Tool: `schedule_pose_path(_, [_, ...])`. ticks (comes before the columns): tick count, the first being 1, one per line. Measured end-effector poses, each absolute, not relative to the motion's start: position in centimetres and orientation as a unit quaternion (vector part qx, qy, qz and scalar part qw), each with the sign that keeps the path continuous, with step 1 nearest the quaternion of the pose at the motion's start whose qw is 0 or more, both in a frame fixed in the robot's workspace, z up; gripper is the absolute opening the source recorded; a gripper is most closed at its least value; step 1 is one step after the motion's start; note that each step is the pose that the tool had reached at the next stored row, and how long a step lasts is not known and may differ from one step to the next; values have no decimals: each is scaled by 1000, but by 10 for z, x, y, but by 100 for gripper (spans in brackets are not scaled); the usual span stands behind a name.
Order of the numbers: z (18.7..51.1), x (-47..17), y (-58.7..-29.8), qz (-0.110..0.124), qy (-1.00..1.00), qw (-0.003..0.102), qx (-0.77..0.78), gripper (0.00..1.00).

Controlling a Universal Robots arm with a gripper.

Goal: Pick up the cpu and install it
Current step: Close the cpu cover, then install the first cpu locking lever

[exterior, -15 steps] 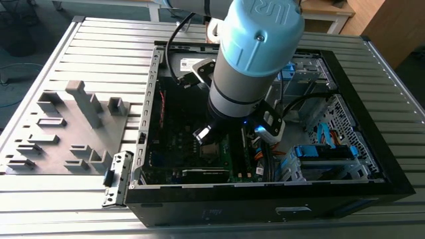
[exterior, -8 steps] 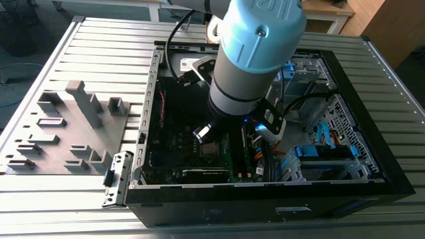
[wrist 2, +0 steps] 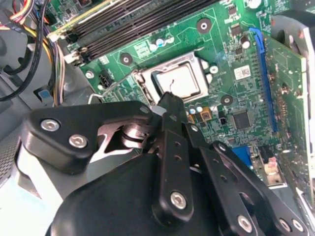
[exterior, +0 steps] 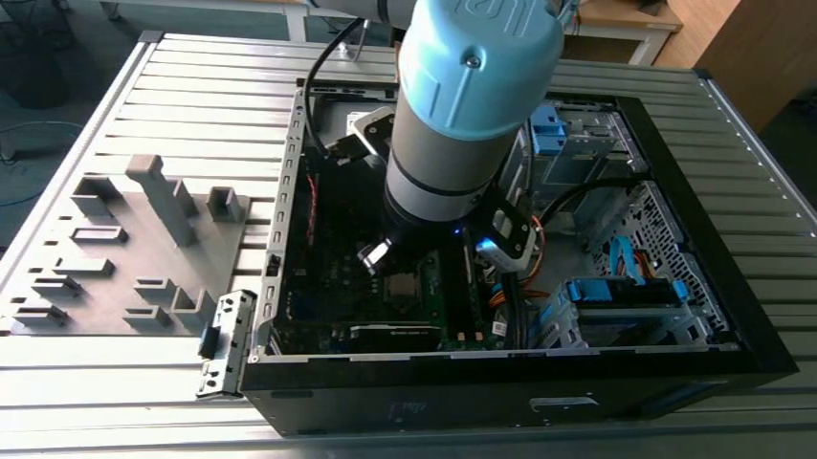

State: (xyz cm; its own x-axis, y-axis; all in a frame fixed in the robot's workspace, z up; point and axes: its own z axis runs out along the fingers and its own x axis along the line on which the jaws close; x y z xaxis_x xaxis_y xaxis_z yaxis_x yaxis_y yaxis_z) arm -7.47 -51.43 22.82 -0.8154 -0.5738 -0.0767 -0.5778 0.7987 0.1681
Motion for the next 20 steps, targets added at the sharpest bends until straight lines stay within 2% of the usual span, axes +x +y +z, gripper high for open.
schedule_pose_path(11, [235,-75,-514,92,948,11,-304,11])
schedule_pose_path(13, [249,-75,-514,92,948,11,-304,11])
schedule_pose_path(20, [252,-75,-514,92,948,11,-304,11])
